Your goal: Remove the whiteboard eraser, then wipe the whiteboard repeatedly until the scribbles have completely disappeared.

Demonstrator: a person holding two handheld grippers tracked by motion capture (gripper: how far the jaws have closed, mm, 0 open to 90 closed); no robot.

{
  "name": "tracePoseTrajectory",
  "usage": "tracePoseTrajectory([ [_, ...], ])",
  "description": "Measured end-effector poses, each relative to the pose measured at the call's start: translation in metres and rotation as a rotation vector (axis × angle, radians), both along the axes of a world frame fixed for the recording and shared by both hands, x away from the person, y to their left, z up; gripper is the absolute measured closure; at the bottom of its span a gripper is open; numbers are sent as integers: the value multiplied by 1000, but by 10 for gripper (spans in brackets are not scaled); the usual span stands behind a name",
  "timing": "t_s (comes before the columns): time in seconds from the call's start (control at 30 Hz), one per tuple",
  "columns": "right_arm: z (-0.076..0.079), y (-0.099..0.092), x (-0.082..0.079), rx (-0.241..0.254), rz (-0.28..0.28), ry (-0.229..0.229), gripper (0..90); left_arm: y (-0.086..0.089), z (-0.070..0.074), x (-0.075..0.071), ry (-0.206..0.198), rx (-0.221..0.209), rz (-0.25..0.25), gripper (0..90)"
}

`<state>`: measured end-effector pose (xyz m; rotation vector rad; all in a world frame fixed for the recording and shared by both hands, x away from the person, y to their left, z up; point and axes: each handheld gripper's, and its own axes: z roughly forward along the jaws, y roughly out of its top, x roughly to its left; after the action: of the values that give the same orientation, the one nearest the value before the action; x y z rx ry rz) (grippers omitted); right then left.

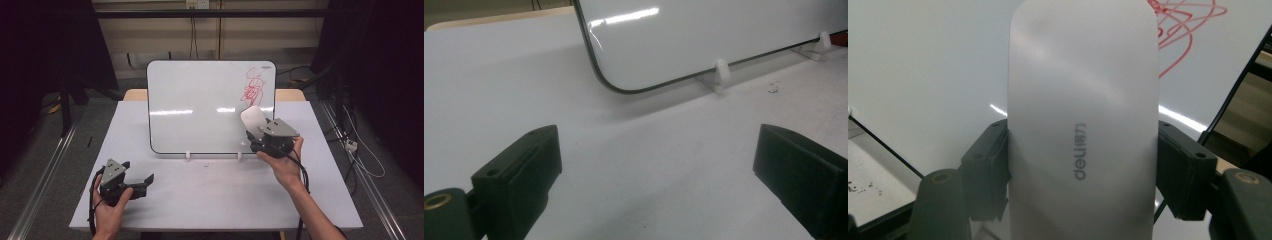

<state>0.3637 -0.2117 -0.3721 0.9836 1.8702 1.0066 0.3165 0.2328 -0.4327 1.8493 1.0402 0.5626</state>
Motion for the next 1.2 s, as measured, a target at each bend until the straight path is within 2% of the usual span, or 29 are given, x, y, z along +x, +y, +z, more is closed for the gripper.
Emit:
tracePoseTrajectory([
  [0.37,10,2,3,1,2,-31,313,0,0,0,3,9,0,52],
  [0.63,24,2,16,8,-7,-56,313,0,-1,1,3,4,1,52],
  [0.83,29,1,24,-2,-21,-62,313,2,-3,3,12,-8,-2,52],
  [0.9,30,1,25,0,-22,-61,313,3,-2,3,14,0,-6,52],
  [1.2,34,5,32,-30,-28,-70,312,1,-2,4,10,-8,-4,52],
])
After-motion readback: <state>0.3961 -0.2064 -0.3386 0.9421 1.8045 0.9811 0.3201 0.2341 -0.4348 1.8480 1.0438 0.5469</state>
